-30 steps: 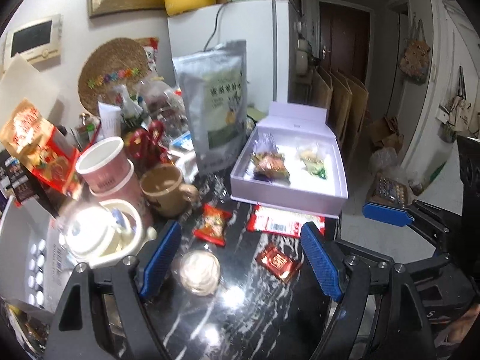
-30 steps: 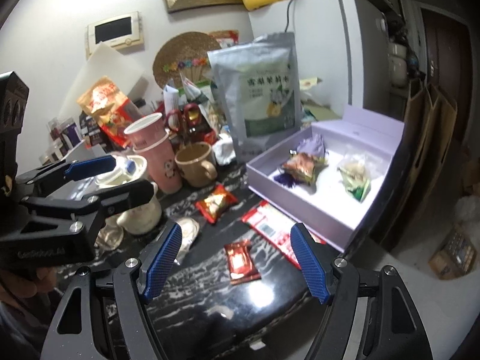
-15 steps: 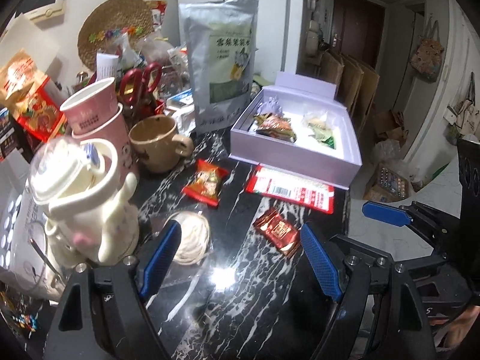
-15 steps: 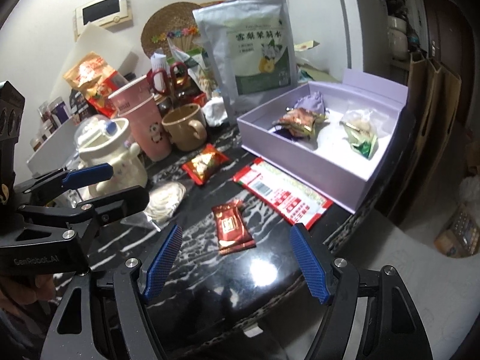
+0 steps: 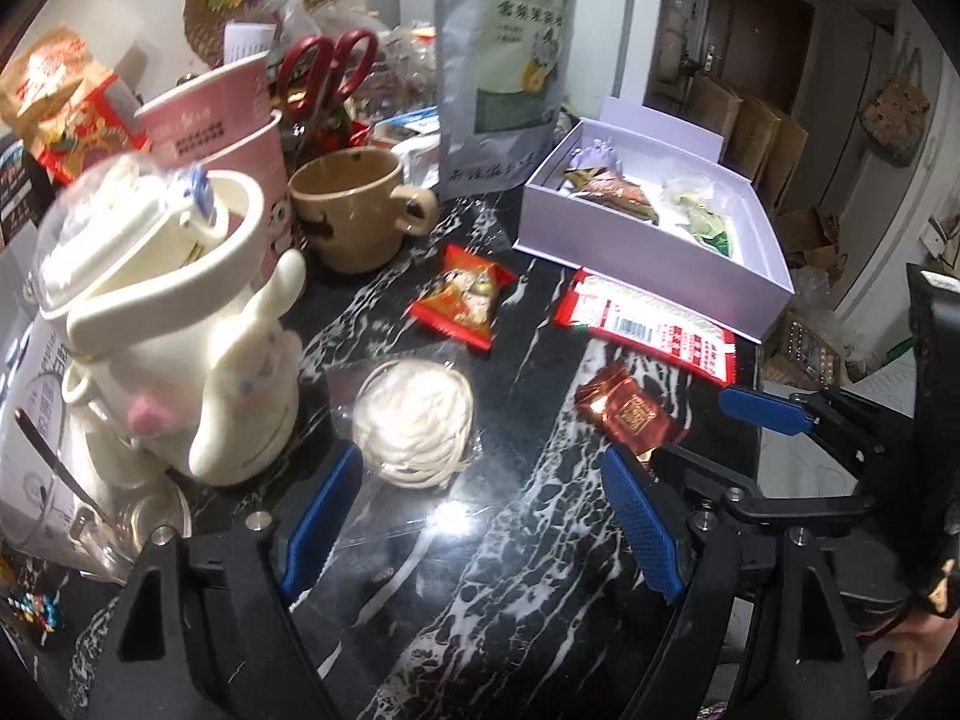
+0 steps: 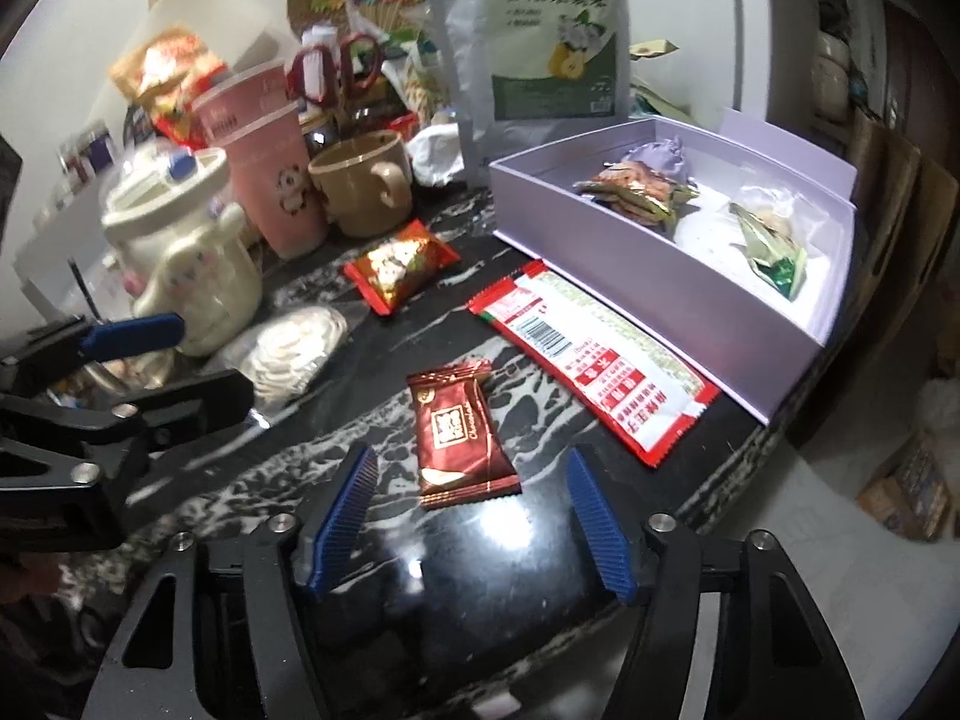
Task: Organize soft objects
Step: 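Lower the right gripper onto the red chocolate packet and close, then grasp the clear bag of white noodles with the left gripper while right gripper lifts chocolate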
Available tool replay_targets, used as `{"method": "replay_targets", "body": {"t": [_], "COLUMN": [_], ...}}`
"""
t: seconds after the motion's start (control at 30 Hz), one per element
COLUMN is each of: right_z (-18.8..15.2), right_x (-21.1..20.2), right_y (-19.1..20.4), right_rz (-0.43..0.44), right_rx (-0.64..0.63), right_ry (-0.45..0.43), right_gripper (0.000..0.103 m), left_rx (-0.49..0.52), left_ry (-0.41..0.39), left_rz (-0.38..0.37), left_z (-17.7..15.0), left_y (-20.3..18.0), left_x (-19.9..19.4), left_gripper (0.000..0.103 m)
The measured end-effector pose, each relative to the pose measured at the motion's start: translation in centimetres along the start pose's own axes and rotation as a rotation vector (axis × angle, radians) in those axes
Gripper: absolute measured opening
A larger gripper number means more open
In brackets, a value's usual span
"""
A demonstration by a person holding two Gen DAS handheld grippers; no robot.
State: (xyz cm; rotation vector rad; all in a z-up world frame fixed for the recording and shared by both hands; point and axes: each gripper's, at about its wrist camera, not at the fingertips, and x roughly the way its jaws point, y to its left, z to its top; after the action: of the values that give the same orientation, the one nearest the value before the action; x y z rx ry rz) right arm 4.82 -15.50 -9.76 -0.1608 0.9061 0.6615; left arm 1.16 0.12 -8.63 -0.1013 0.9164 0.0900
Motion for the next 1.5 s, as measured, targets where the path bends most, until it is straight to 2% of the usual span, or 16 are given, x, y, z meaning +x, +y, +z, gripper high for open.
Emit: {"method": "replay_targets", "body": {"t": [0.07,0.17,0.23,0.27,0.4,0.63,0.9,1.1,1.17,1.27,1.5], "right_z": [0.1,0.2,0.3,0.4,0.2,0.1,-0.3,-0.7,-0.8,-0.8,-1.2], "right_x": [1.0,2.1,2.7,3.0,3.7,3.8,2.9,2.1,1.9,1.6,1.0], "right_y": [0.4,0.8,0.9,1.0,1.7,1.8,0.5,-0.7,-1.0,-1.2,-1.2], "right_rz": [-0.015,-0.022,-0.011,-0.015,-0.081,-0.074,-0.025,-0.030,-0.032,-0.026,-0.011], "right_rx": [-0.021,-0.037,-0.036,-0.041,-0.101,-0.120,-0.052,-0.003,0.005,0.011,0.020], "right_ry": [0.018,0.040,0.047,0.048,0.048,0.041,0.049,0.048,0.047,0.041,0.035], "right_gripper": [0.059,0.056,0.055,0.051,0.043,0.028,0.028,0.028,0.028,0.028,0.028], "left_rx": [-0.023,-0.048,-0.060,-0.066,-0.082,-0.116,-0.139,-0.083,-0.079,-0.042,-0.057], "left_ry": [0.002,0.007,0.009,0.012,0.025,0.061,0.151,0.126,0.107,0.088,0.101], "left_rz": [-0.017,-0.041,-0.042,-0.040,-0.045,-0.021,0.011,0.073,0.064,0.065,-0.024], "left_z": [-0.2,-0.4,-0.3,-0.2,0.1,0.5,0.3,0.6,0.6,0.3,-0.5], "left_y": [0.5,1.1,1.5,1.7,2.2,2.9,3.5,2.7,2.6,2.3,2.0], "left_x": [0.2,0.5,0.6,0.8,1.5,3.4,6.7,7.4,7.3,7.1,5.9], "left_gripper": [0.082,0.082,0.082,0.082,0.082,0.082,0.082,0.082,0.082,0.074,0.069]}}
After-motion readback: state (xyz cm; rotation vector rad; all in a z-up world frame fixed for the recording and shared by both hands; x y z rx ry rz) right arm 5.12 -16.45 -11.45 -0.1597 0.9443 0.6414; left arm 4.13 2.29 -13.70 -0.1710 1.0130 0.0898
